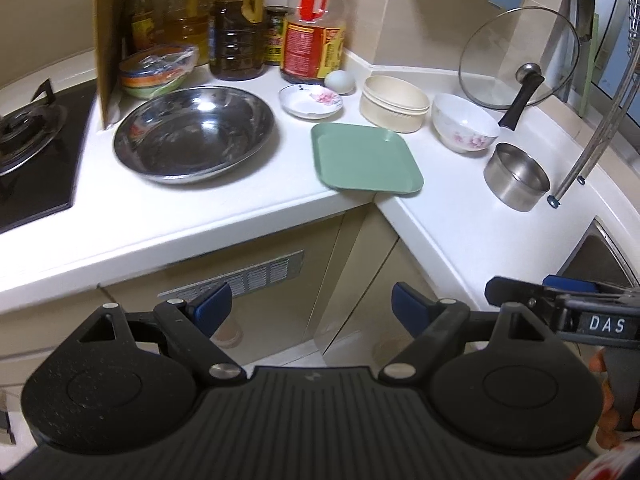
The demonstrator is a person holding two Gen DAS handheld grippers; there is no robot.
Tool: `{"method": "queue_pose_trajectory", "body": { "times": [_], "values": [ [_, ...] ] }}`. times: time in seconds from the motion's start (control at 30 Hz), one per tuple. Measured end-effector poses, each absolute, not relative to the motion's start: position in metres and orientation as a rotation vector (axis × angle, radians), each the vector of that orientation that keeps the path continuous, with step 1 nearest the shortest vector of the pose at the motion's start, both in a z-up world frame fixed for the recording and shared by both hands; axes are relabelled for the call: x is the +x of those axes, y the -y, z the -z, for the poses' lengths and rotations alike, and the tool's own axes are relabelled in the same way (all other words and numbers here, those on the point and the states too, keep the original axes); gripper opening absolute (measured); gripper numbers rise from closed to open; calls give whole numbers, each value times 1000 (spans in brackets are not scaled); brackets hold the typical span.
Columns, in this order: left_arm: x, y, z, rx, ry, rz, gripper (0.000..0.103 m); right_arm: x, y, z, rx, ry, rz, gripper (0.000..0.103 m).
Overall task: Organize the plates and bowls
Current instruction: 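Move both grippers to the green square plate's rim and close them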
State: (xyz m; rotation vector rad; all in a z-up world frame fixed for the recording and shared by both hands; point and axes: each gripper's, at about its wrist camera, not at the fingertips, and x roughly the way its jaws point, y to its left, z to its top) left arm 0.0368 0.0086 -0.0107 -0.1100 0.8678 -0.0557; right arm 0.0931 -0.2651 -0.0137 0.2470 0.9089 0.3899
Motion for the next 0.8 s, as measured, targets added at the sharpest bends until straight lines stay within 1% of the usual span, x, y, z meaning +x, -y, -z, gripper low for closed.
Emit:
{"method": "queue_pose_trajectory", "body": {
  "times": [0.1, 0.13, 0.33, 0.43, 0.5, 0.57, 0.63, 0.7, 0.77, 0.8],
  "values": [
    [52, -8, 14, -101, -863, 68, 83, 104, 265, 19, 236, -927, -372, 102],
    [57, -8, 16, -101, -860, 73, 81, 108, 266, 21, 243, -924, -371, 102],
    [93, -11, 25, -92, -853, 96, 80, 129, 267, 29, 288, -907, -356, 102],
    [112, -12, 30, -85, -858, 109, 76, 141, 266, 31, 296, -894, -347, 102],
    [123, -13, 33, -92, -859, 119, 73, 151, 266, 33, 304, -882, -336, 98],
    [135, -15, 37, -97, -857, 125, 66, 162, 264, 37, 310, -891, -339, 90],
    [146, -18, 42, -121, -855, 131, 63, 170, 263, 42, 319, -887, -333, 87],
    [157, -21, 47, -150, -864, 146, 58, 179, 262, 47, 327, -881, -333, 83],
    [167, -20, 52, -148, -872, 156, 51, 187, 260, 51, 337, -874, -331, 78],
    [172, -20, 54, -139, -873, 157, 49, 192, 259, 53, 341, -875, -328, 77]
  ]
}}
